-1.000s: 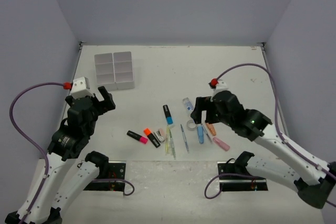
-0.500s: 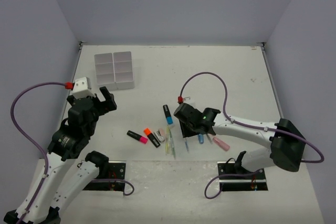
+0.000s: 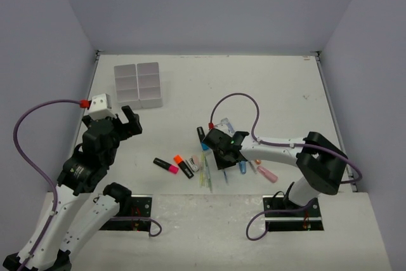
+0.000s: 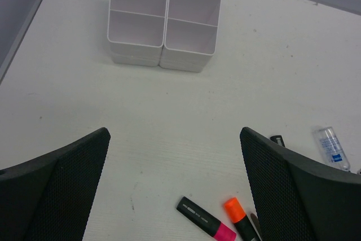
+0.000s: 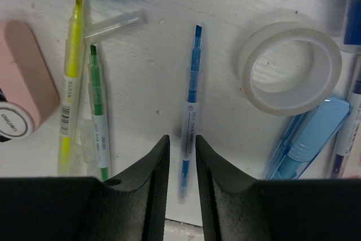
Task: Sort the stationery into containers
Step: Pick up the pen from the center of the board.
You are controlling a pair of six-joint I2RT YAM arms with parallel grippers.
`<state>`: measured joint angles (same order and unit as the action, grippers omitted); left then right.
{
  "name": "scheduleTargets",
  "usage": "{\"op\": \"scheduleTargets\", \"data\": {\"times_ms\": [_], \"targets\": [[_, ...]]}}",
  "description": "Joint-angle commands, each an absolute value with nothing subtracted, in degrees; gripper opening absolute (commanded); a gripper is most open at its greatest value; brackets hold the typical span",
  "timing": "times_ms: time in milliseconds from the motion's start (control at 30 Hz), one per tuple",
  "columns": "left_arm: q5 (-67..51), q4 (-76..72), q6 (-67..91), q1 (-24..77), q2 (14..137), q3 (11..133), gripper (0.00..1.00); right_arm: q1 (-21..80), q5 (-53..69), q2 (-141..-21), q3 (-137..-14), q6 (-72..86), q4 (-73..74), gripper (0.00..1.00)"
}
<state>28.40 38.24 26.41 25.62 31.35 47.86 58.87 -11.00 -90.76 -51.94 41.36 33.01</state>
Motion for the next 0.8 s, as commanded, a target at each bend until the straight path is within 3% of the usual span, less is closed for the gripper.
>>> {"op": "scheduleTargets", "data": {"times_ms": [0,200,367,600,767], "targets": [[28.5,36.12,26.54,26.17,31.5,47.55,1.0,59.17,-11.9,-92.75,-53.16,42.47,31.51,0.26],[28.15,35.96,26.46,26.36,32.16,47.55,1.0,59.24,-12.57,-95.52,-52.22,43.41,31.56,0.18],[24.18,35.86,25.99,26.37,36.33,49.07,1.0,59.16,-13.3,-93.42,-51.92,44.06,32.4,0.0],[6.88,32.96,28.13,27.3,48.9,56.75,1.0,58.72,-23.5,-70.51,-56.15,45.32,46.97,0.0],[19.5,30.63,32.29,46.32,67.83,60.72,0.97,51.34,-26.53,-49.67,-57.89,42.33,51.89,0.0]]}}
